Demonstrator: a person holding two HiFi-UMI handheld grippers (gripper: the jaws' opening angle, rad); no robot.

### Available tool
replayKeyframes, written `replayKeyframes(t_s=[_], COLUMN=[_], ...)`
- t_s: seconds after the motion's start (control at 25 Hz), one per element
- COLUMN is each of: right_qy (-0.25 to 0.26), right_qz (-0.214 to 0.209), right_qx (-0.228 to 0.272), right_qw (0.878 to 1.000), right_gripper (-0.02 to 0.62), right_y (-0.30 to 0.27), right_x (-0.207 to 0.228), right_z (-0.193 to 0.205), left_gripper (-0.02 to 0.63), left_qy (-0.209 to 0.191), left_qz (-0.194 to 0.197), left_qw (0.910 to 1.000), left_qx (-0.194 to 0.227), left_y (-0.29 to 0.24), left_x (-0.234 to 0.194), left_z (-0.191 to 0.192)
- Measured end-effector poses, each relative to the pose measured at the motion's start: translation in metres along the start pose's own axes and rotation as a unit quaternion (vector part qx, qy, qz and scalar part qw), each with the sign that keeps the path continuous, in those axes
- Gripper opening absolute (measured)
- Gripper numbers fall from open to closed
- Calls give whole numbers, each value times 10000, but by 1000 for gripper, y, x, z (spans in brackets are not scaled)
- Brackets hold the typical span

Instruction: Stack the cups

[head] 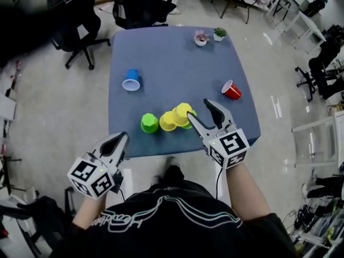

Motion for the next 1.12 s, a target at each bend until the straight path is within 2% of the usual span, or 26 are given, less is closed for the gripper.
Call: replayKeyframes(t_s=[0.28,0.6,0.92,1.12], right_qy=[-43,-314,-159,10], right_qz=[588,1054,1368,1299], right_qx=[60,-297,-980,-1545], right_qw=[9982,9935,9856,9794], right_gripper=[267,267,267,267], right_y=[30,55,61,50], right_x=[68,158,240,279], right_z=[-10,19,62,94], left_gripper=[25,25,25,25], left_qy=[-111,-279,-436,-466], left_qz=[72,117,45,-50], left_qw=[9999,9995,9990,9989], left_qx=[26,36,-2,-3], left_y=[-28,-75,-118,-140], left_x=[4,14,16,16], left_z=[-19,-44,-63,-71])
Point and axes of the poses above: the fingertips, and each gripper's own axes: y backward along the fingers, x to its right, z out of its underside, the point moved 3 cm from there along y, backward along the fingers, and after that the axes turned 11 degrees about -y, right-handed, at the moved point
